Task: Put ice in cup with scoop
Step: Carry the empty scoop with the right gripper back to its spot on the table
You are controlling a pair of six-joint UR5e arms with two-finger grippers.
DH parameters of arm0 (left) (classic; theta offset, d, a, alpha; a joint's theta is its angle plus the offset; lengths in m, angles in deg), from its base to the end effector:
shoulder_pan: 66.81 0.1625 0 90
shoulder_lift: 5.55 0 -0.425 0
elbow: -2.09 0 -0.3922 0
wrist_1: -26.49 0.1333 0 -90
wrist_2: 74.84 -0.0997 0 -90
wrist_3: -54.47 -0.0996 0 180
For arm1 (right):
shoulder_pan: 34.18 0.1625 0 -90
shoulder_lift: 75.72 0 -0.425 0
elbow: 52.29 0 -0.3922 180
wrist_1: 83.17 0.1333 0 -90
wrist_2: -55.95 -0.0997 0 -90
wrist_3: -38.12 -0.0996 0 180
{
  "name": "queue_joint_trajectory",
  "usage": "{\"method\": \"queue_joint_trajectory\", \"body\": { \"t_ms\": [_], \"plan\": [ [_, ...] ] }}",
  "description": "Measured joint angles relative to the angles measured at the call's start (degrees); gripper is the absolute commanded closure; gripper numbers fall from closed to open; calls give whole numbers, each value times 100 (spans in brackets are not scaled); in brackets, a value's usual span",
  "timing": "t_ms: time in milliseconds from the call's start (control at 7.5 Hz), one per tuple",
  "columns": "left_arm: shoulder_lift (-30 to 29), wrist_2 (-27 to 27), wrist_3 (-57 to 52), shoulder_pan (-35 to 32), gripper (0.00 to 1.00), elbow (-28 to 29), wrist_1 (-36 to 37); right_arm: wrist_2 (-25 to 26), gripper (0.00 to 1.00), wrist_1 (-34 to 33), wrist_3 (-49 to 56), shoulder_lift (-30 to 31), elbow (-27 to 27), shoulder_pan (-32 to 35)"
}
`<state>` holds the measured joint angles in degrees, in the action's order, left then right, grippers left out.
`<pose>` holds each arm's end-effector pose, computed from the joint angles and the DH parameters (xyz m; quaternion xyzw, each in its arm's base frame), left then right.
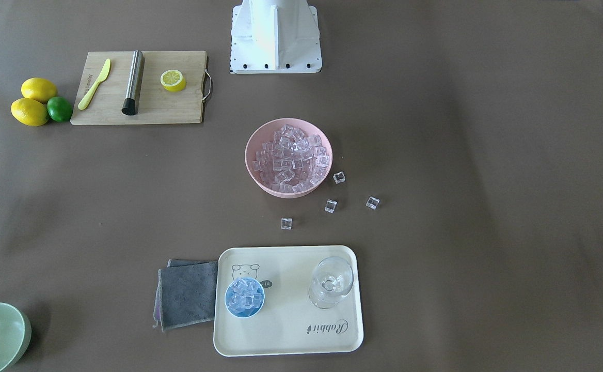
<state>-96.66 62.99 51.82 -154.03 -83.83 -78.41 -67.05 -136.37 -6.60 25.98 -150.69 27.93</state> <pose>-0.0346 -0.5136 0.6526 0.0945 0.4033 0.0851 0.9062 -0.1334 -0.4211 0.6159 0.0617 -0.3828 0.0534 0.9202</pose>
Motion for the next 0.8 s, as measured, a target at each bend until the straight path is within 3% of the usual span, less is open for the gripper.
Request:
{"method": "queue_joint_trajectory", "body": {
  "t_ms": [400,533,800],
  "plan": [
    [17,-119,-57,-8,0,-36,12,3,100,10,-6,-38,121,-26],
    [15,-151,-64,-30,0,-106,17,3,94,11,-13,-78,146,-34],
    [93,-161,-69,-70,0,-377,152,-17,56,8,-18,-114,168,-40]
  ]
}}
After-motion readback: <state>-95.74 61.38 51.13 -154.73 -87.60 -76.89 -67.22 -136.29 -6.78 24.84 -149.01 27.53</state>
